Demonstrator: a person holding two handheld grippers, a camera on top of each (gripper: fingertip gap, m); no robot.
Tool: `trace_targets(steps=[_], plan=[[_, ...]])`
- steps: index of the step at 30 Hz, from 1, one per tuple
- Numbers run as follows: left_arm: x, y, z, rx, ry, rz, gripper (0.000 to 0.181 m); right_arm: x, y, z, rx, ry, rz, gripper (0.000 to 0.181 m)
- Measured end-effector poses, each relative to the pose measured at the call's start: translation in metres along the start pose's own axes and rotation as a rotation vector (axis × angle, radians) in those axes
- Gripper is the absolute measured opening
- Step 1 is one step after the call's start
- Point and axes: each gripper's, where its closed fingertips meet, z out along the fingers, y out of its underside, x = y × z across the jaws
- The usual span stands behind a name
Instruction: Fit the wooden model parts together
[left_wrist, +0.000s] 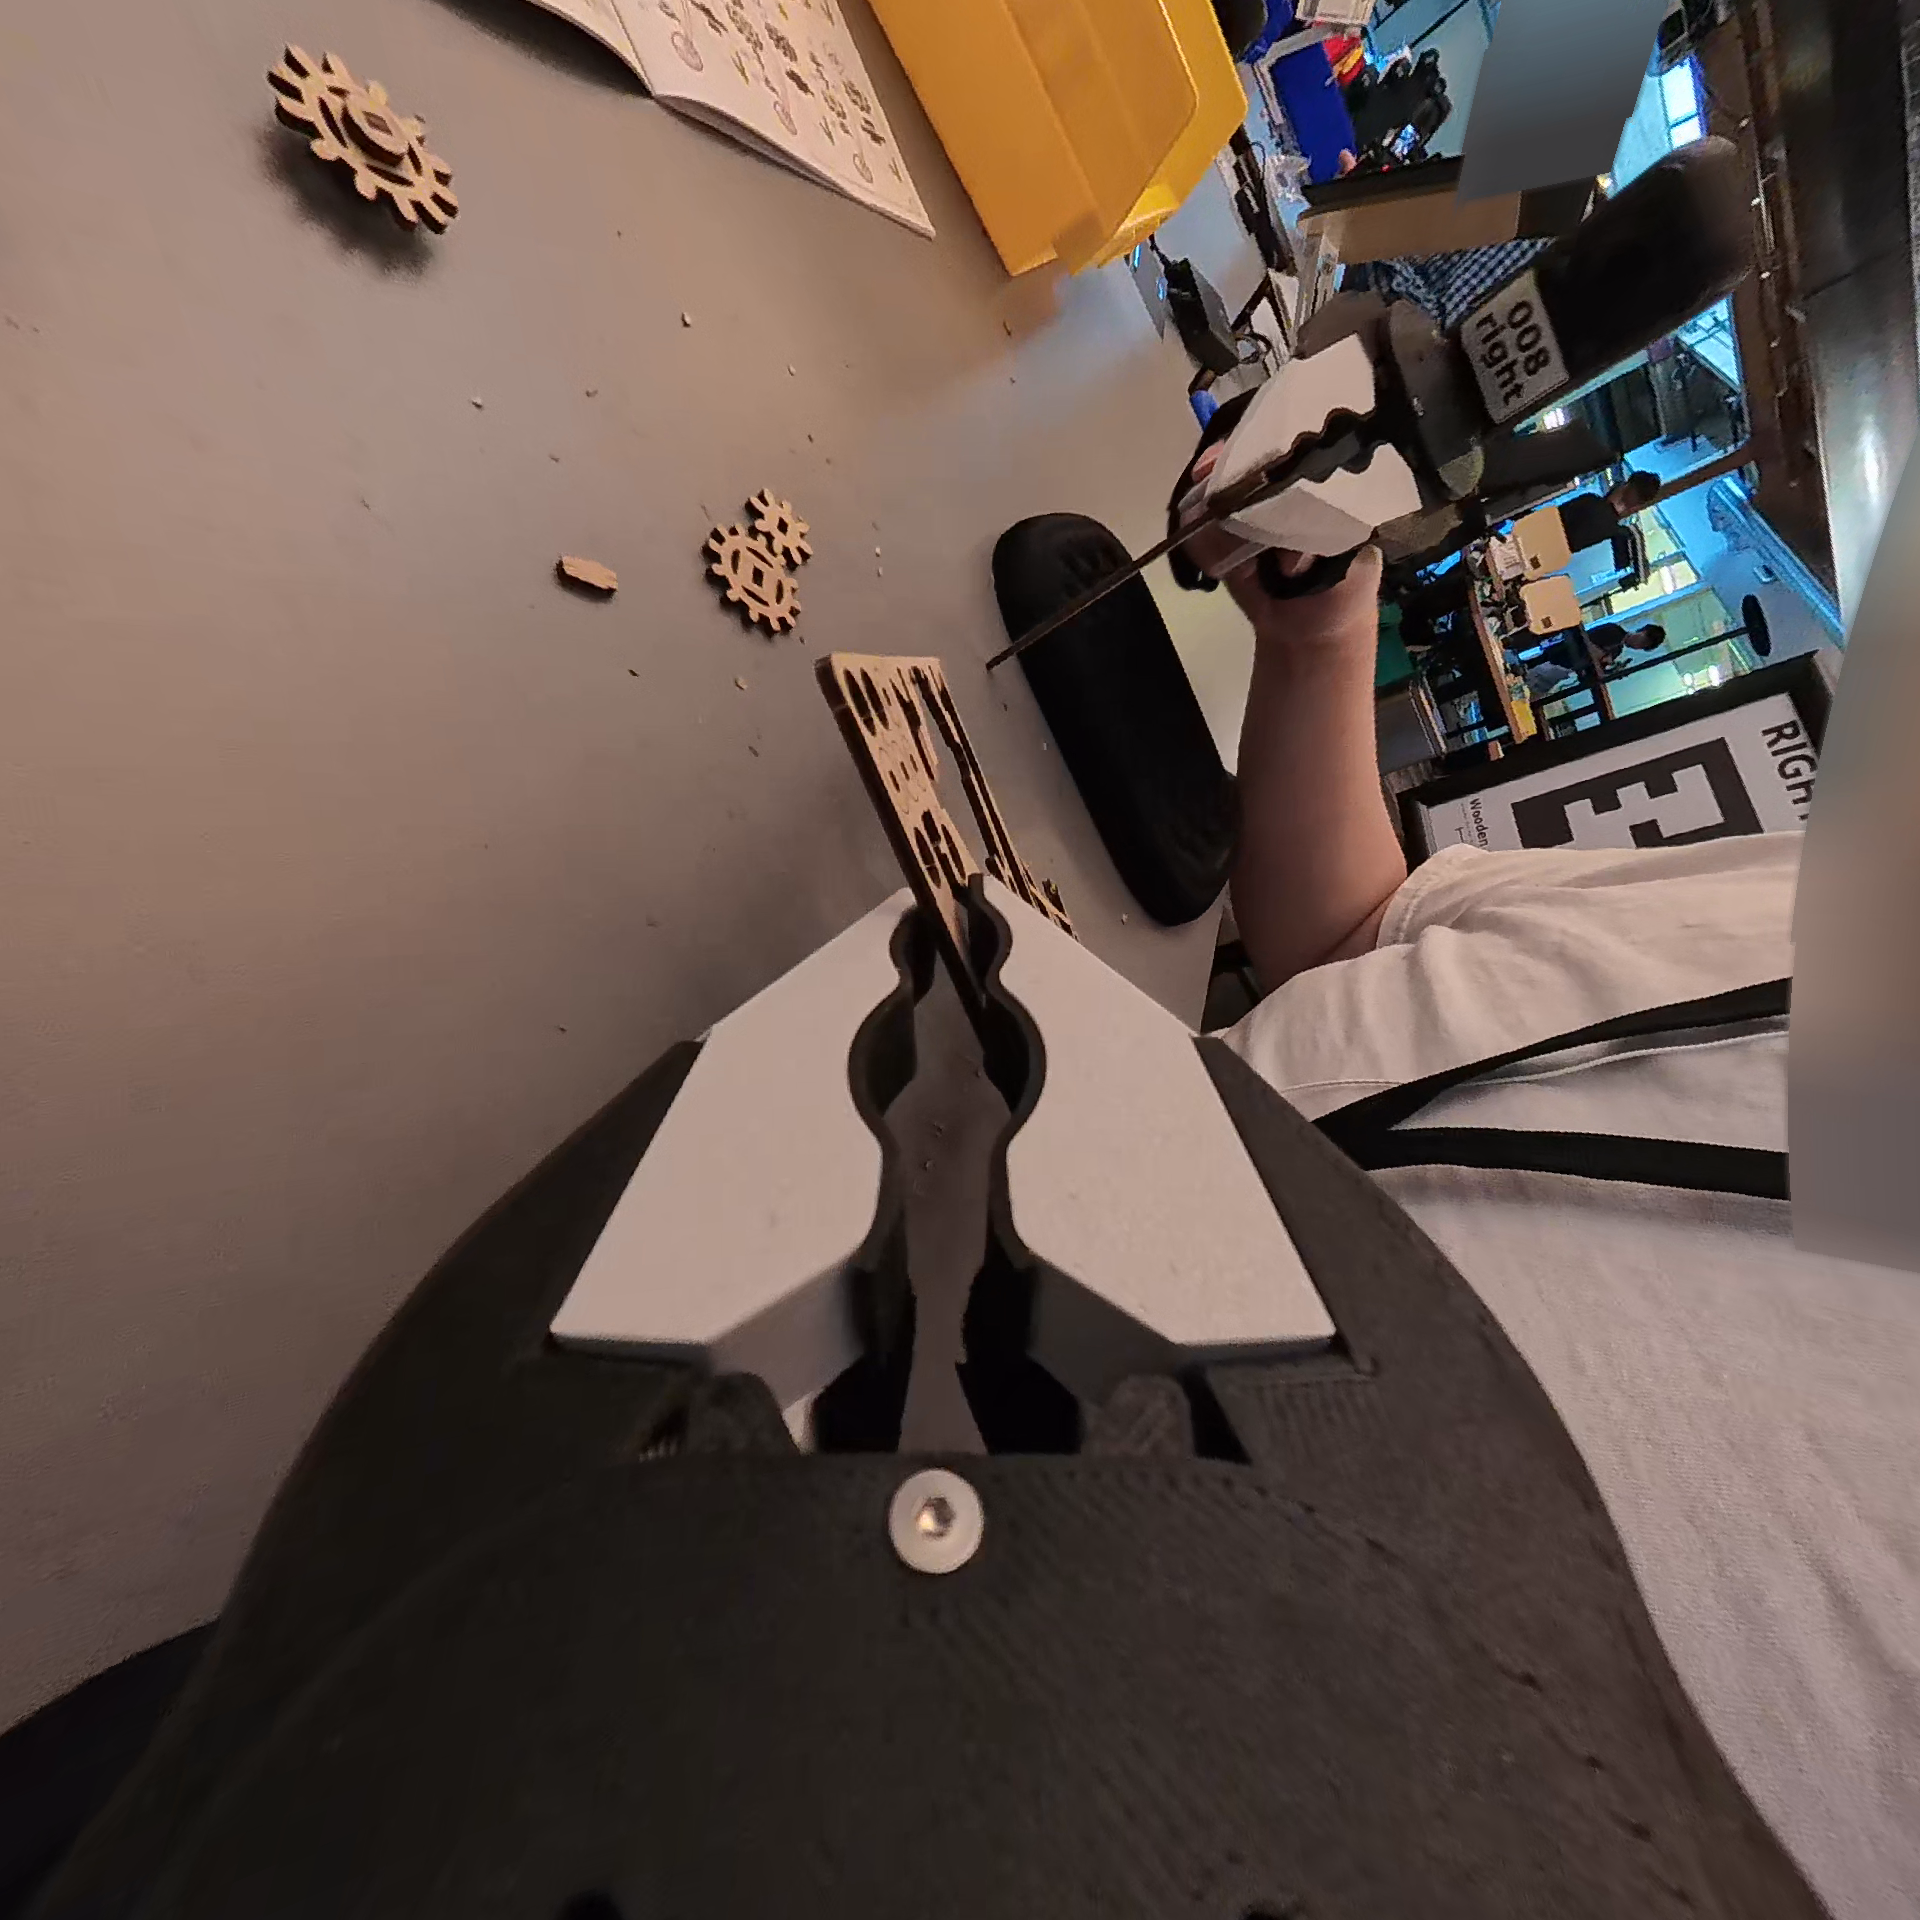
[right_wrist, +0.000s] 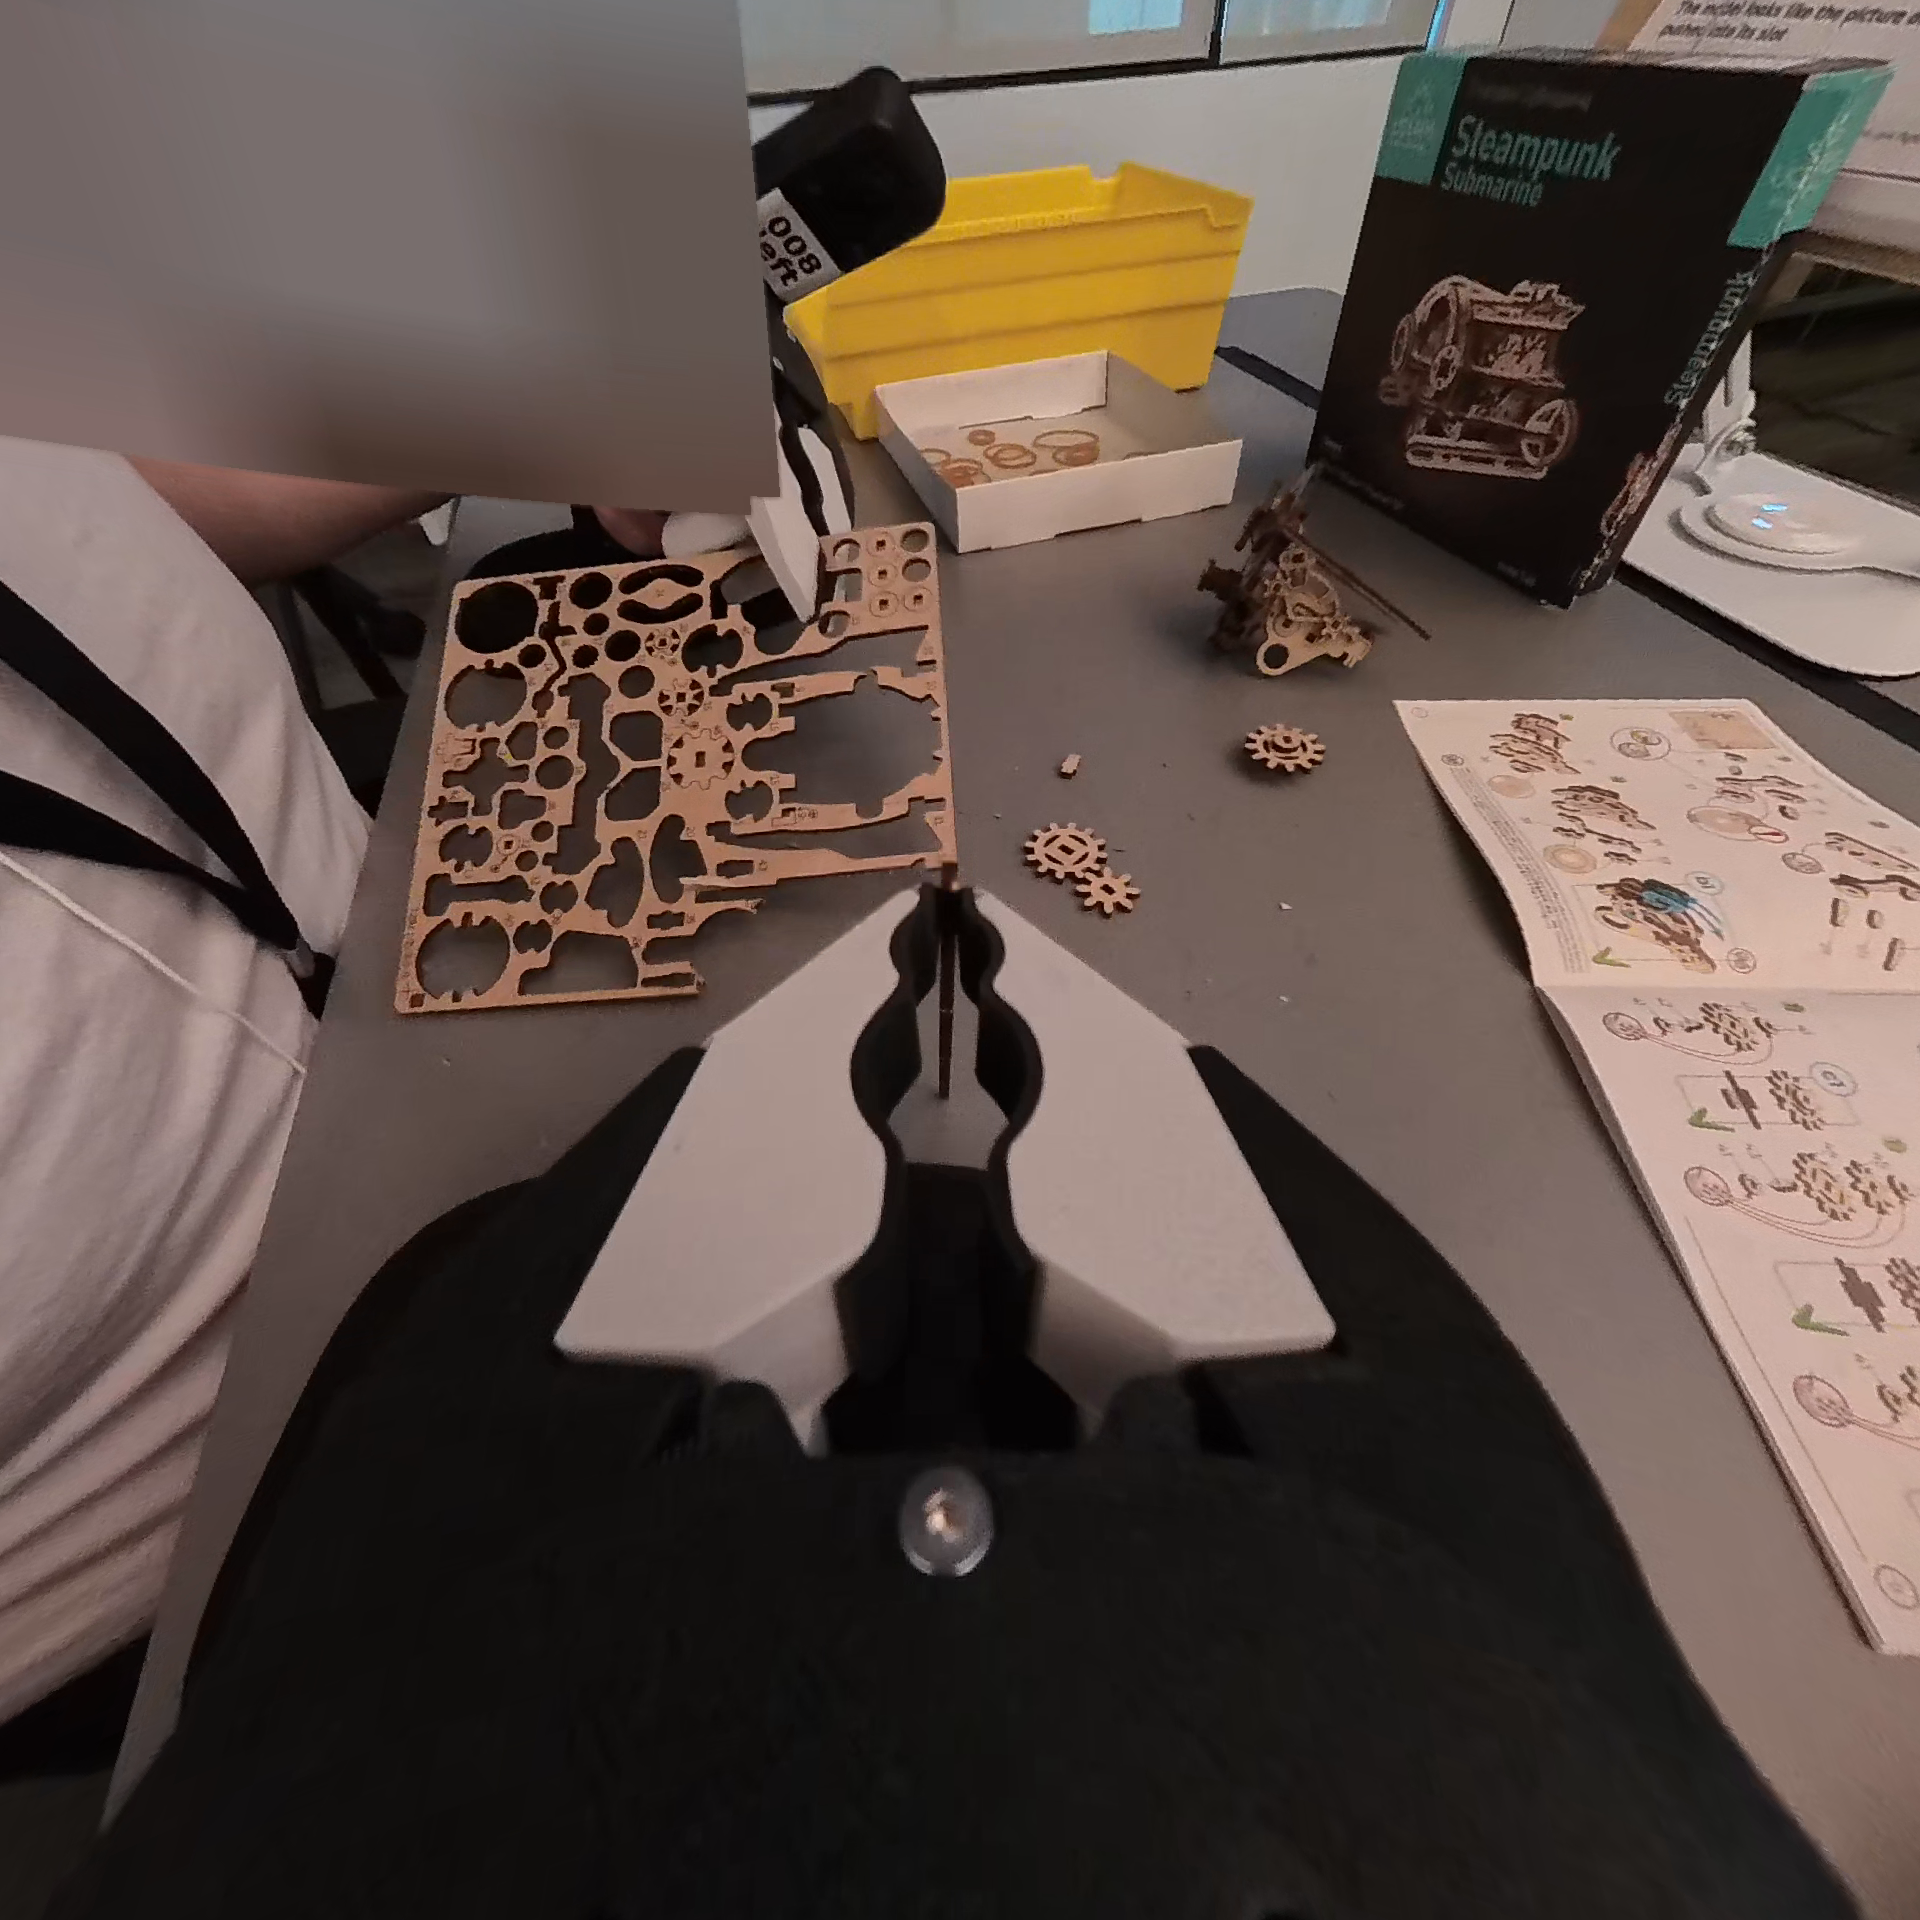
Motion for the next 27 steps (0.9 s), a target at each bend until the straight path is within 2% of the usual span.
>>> trace_targets(steps=[7, 27], plan=[[-0.001, -0.002, 0.0, 0.013, -0.001, -0.009, 0.003, 0.002, 0.002, 0.0, -0.075, 0.011, -0.036, 0.001], [-0.002, -0.011, 0.001, 0.045, -0.007, -0.023, 0.003, 0.003, 0.01, 0.003, -0.07, -0.024, -0.008, 0.001]])
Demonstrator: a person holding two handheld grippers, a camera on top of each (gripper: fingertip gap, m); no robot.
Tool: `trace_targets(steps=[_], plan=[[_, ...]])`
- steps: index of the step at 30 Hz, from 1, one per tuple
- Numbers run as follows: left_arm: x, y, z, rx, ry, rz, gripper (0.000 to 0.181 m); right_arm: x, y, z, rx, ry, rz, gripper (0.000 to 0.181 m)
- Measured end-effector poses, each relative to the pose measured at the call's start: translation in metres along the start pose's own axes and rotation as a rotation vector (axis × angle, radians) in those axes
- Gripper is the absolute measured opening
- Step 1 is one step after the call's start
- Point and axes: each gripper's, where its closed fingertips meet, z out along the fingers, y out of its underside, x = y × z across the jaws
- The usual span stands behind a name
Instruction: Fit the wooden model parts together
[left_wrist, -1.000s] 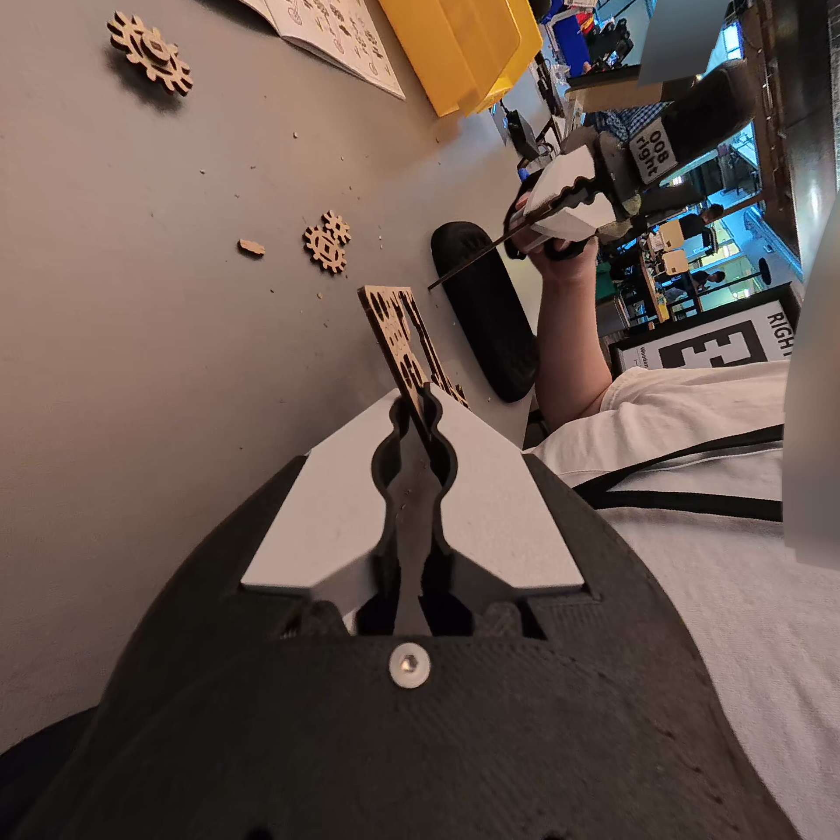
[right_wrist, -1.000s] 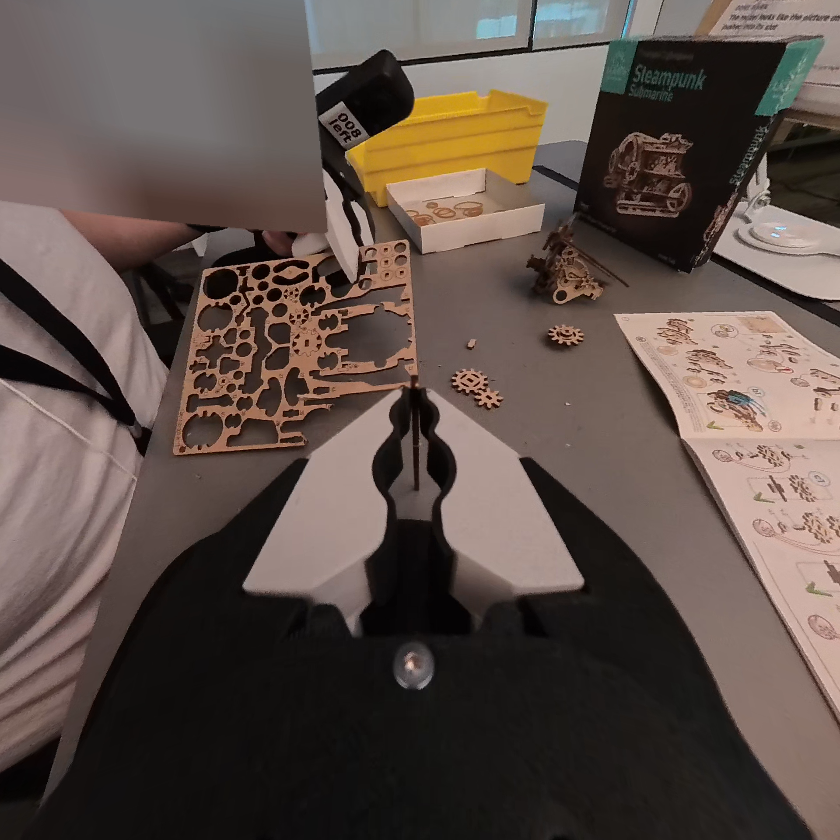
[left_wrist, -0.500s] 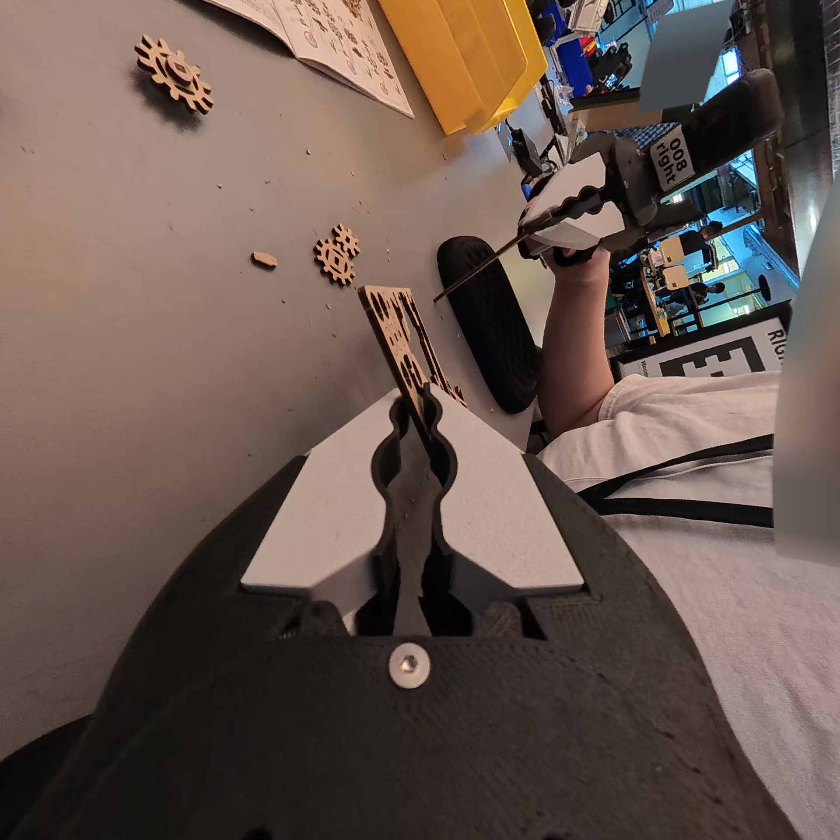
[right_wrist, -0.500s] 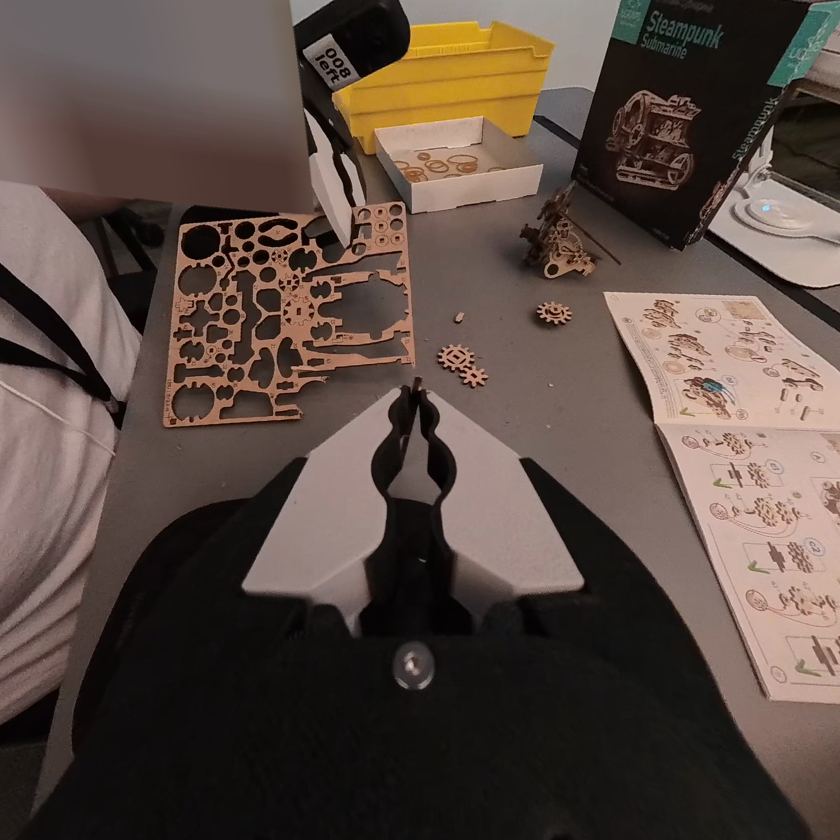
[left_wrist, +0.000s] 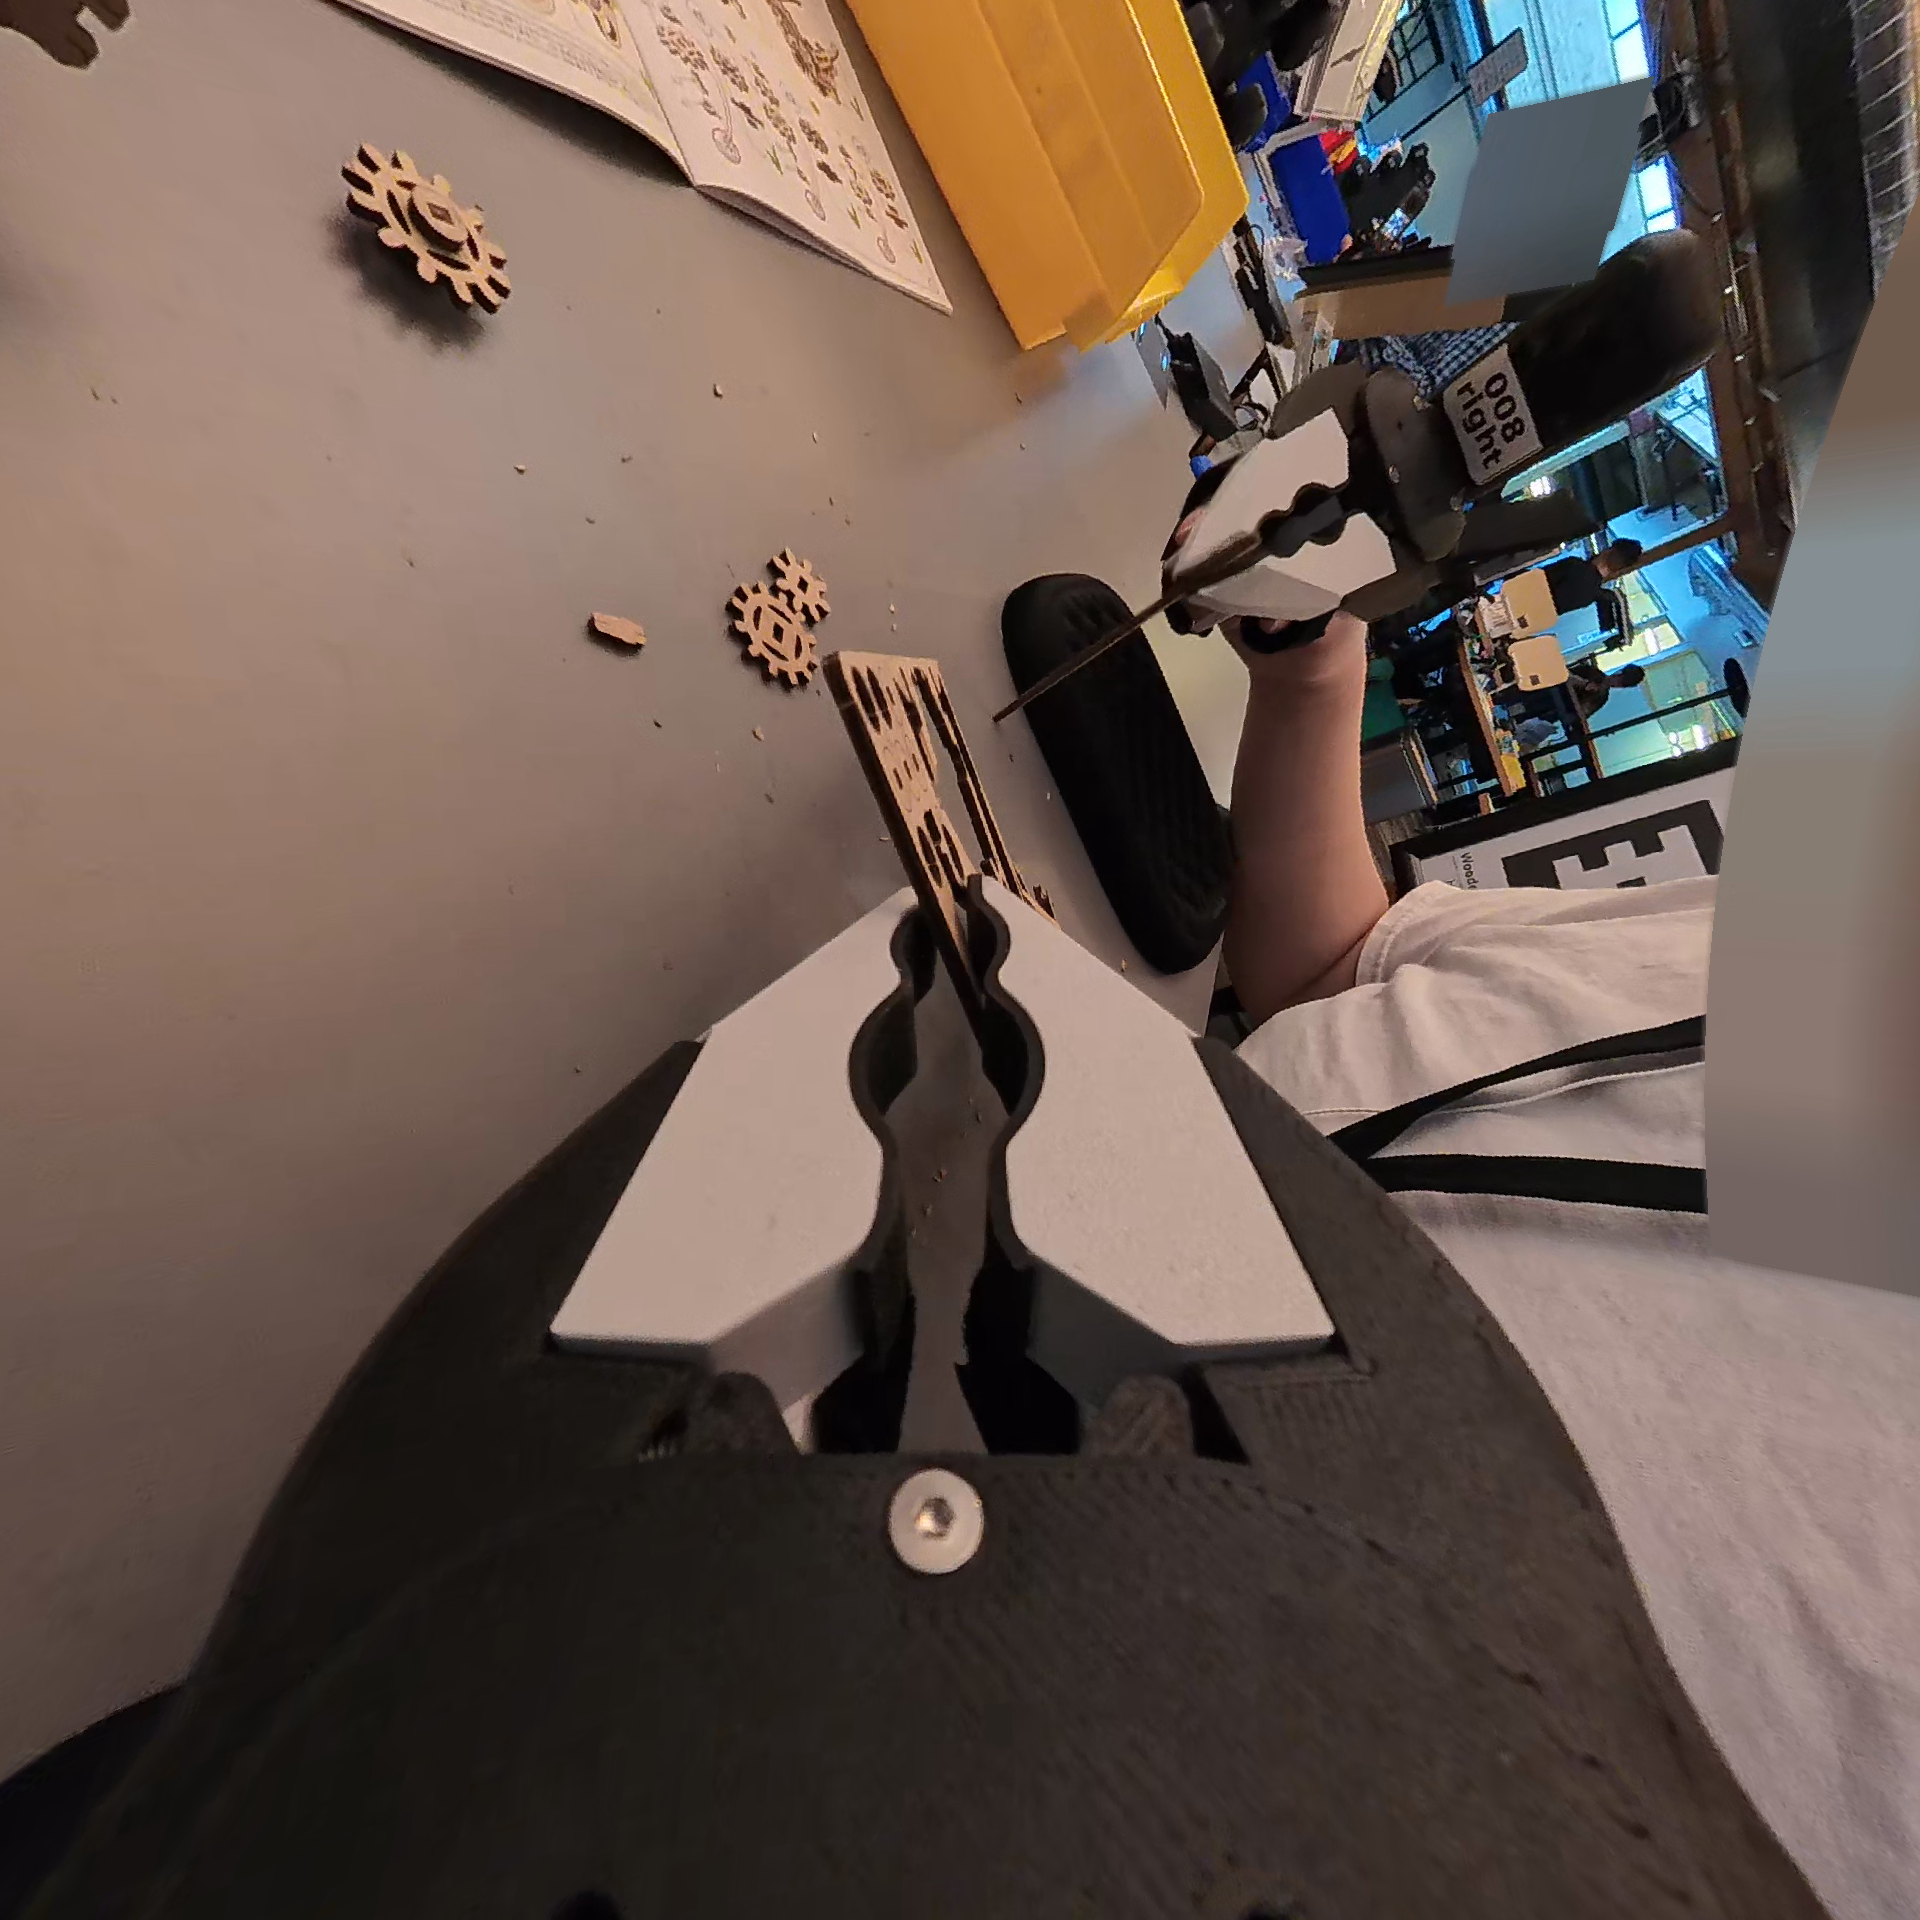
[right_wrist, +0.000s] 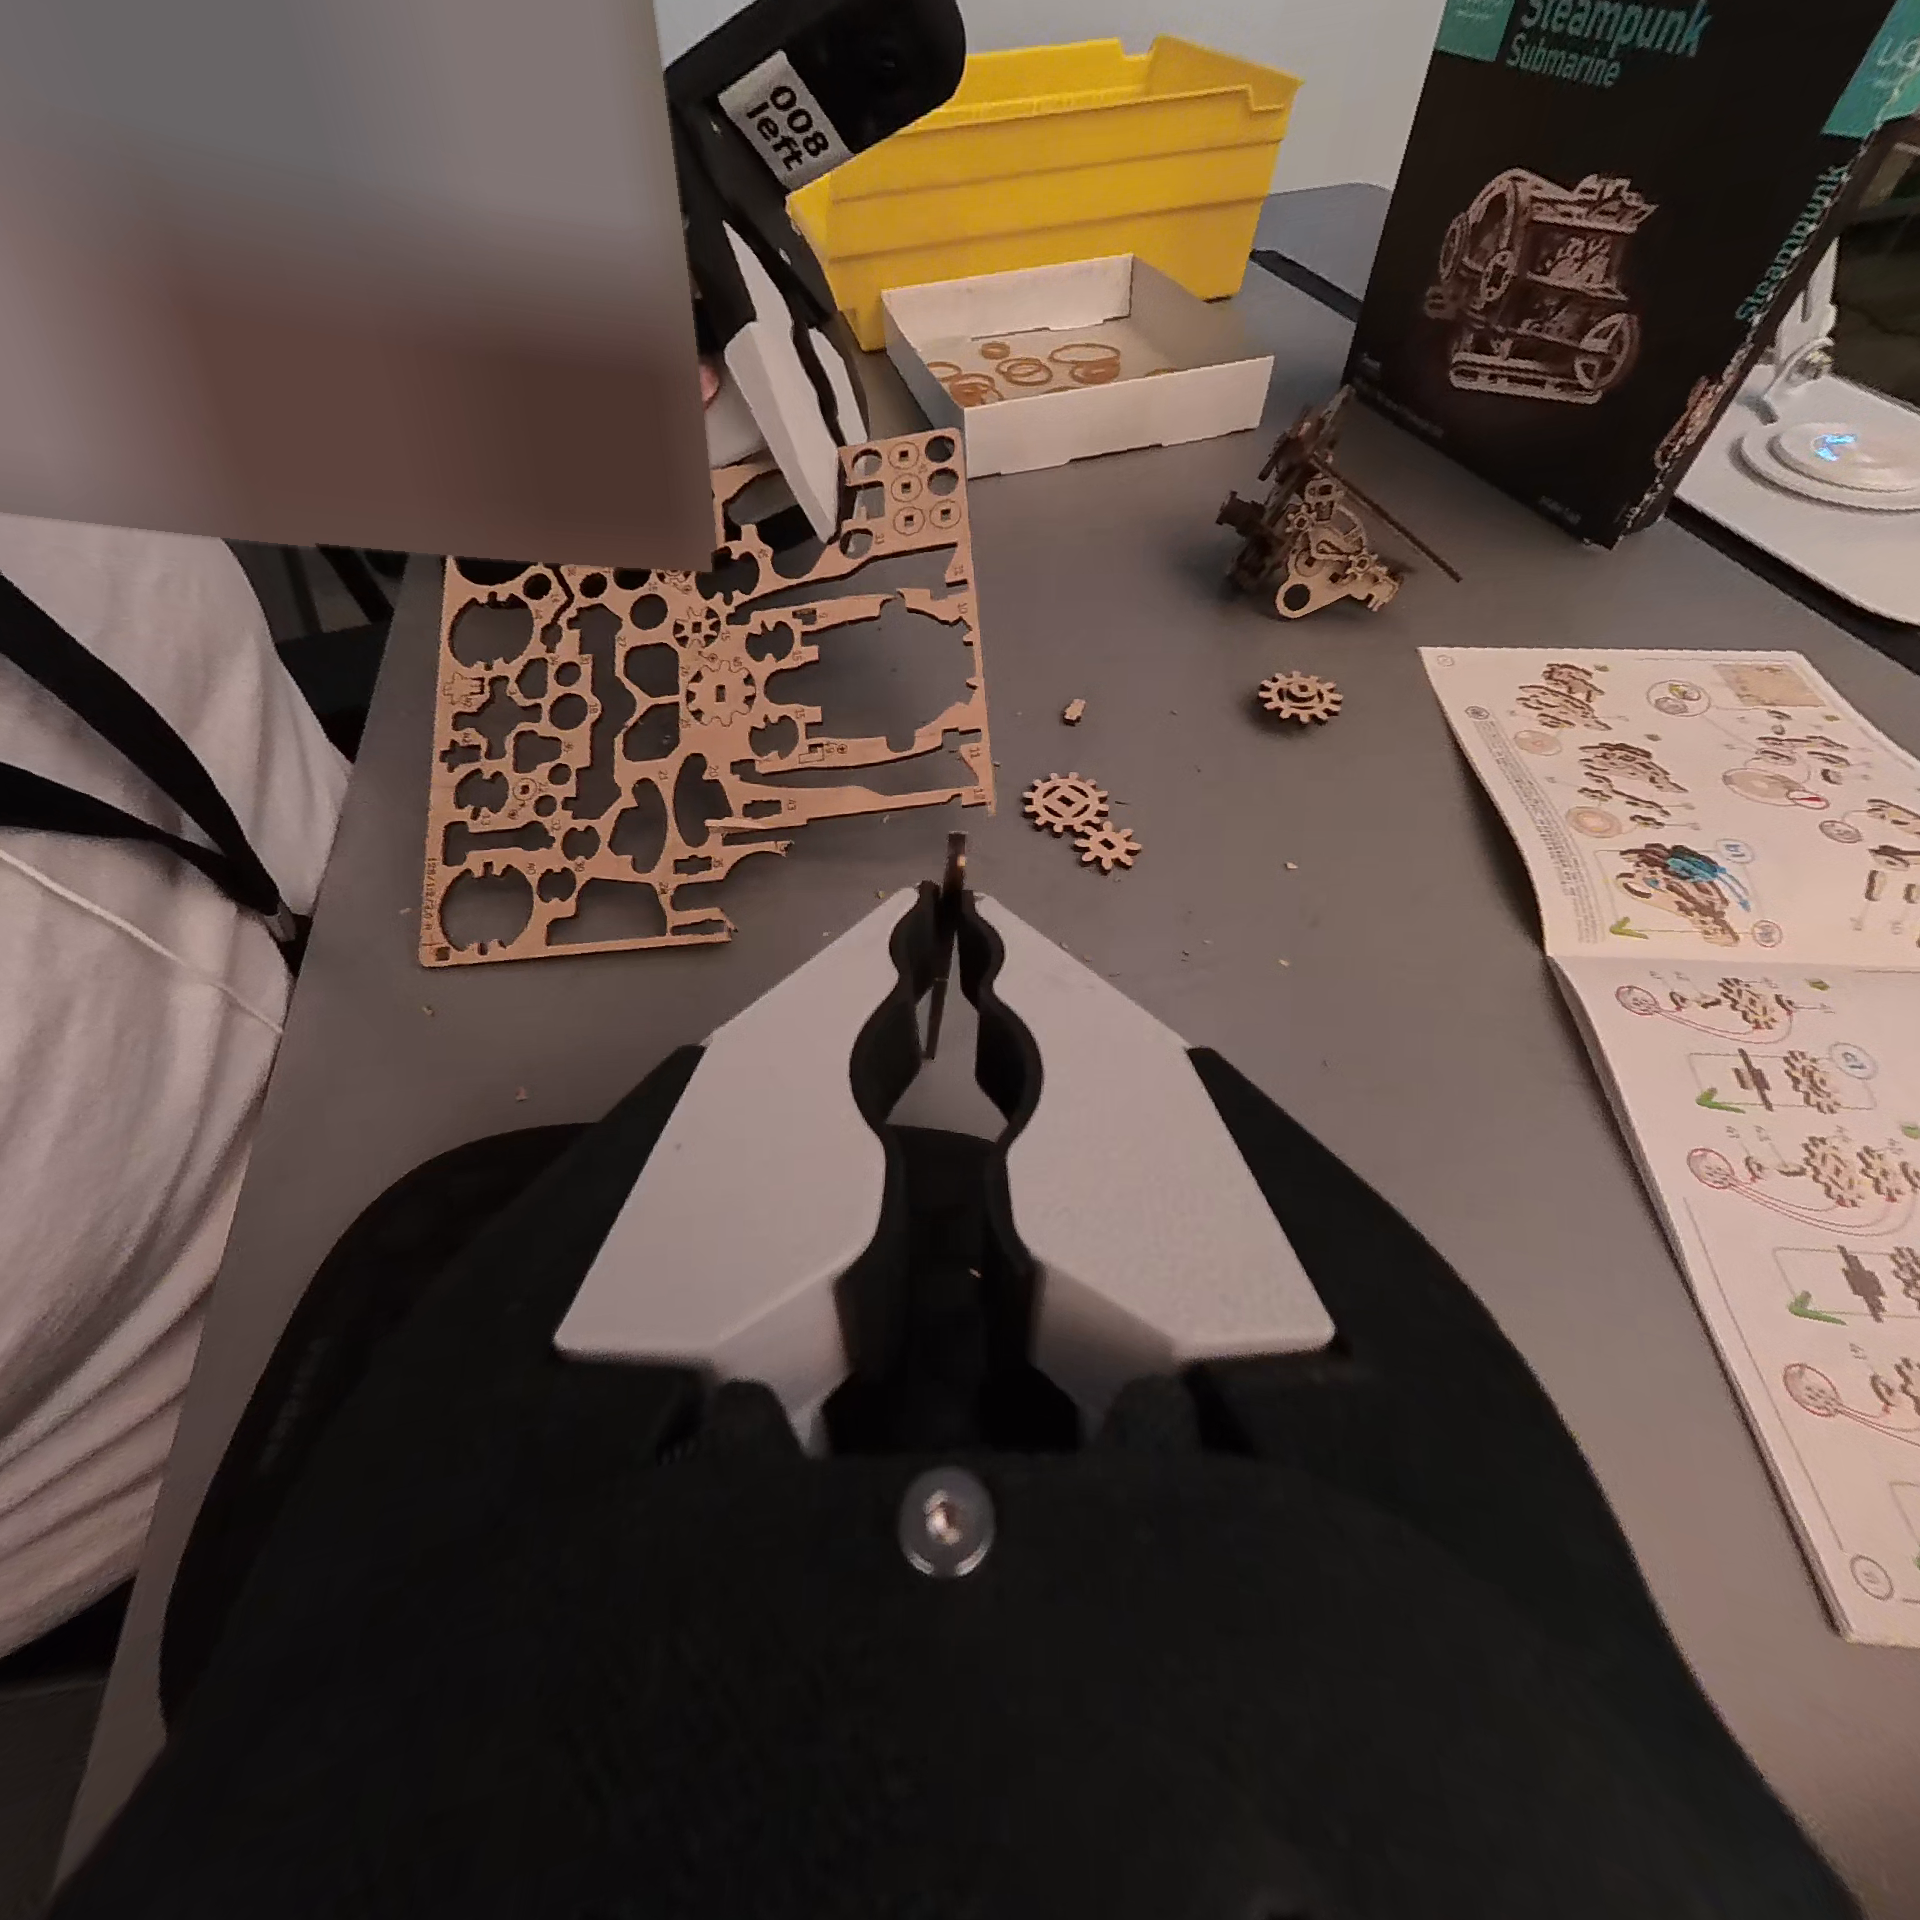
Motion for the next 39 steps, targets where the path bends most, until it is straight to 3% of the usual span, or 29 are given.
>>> trace_targets(steps=[16, 19, 22, 25, 27, 32, 39], plan=[[-0.007, -0.004, -0.001, 0.057, 0.045, -0.001, 0.002, 0.013, 0.009, -0.01, 0.049, 0.042, 0.06, 0.001], [-0.009, -0.003, 0.0, 0.07, 0.061, -0.025, 0.002, 0.016, -0.015, -0.017, 0.152, 0.091, 0.02, 0.0], [-0.007, -0.002, 0.0, 0.074, 0.07, -0.023, 0.002, 0.006, -0.078, -0.02, 0.375, 0.055, 0.024, 0.0], [-0.005, -0.001, -0.001, 0.079, 0.065, -0.011, 0.002, -0.001, -0.122, 0.006, 0.462, 0.027, 0.015, 0.0], [-0.003, -0.001, -0.002, 0.085, 0.064, 0.0, 0.002, 0.0, -0.132, 0.036, 0.424, 0.018, 0.019, 0.0], [0.001, 0.0, -0.006, 0.099, 0.071, 0.027, 0.002, -0.007, -0.124, 0.092, 0.299, 0.009, -0.033, 0.0], [0.005, 0.003, -0.008, 0.083, 0.075, 0.077, 0.003, -0.011, -0.116, 0.104, 0.253, 0.03, -0.086, 0.0]])
